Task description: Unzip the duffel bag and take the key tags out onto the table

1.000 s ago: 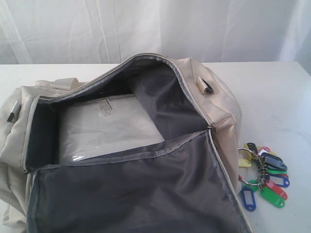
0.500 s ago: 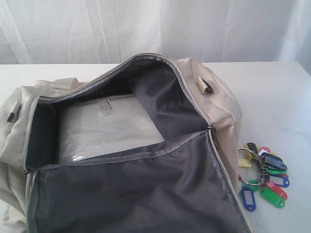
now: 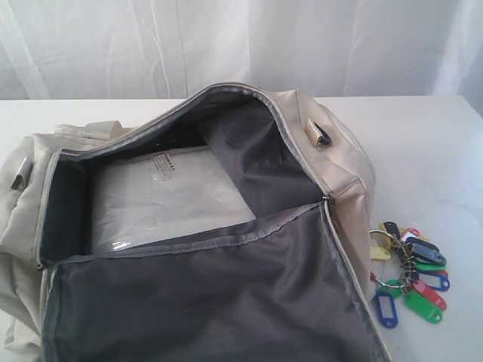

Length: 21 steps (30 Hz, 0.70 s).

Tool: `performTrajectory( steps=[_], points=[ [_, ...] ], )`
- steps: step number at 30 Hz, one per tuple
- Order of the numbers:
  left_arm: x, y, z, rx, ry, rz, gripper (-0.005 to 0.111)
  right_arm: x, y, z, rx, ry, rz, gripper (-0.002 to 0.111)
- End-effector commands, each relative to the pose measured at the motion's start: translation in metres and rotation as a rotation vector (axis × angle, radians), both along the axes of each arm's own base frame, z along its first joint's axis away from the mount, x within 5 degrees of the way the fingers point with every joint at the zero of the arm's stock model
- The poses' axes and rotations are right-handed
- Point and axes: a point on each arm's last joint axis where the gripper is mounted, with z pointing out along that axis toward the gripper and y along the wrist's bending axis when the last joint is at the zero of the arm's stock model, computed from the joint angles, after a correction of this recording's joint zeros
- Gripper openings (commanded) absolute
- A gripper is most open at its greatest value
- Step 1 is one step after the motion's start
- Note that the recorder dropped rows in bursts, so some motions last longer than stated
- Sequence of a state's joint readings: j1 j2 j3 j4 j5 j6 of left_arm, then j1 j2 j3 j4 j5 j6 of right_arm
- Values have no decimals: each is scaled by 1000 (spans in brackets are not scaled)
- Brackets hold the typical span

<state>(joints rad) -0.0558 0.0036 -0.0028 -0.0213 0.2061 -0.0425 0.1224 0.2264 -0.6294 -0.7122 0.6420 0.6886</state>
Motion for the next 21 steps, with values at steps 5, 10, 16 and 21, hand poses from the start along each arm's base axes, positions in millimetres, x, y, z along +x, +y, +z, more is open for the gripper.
performTrajectory(
  steps=[5,10,16,21],
  points=[
    [0,0,0,-13,-3,6,0,0,5,-23,70,21,49,0],
    [0,0,0,-13,-3,6,0,6,21,-70,350,136,178,0],
    [0,0,0,-13,-3,6,0,9,29,-138,490,245,216,0],
    [0,0,0,-13,-3,6,0,18,35,-186,545,276,249,0]
  ],
)
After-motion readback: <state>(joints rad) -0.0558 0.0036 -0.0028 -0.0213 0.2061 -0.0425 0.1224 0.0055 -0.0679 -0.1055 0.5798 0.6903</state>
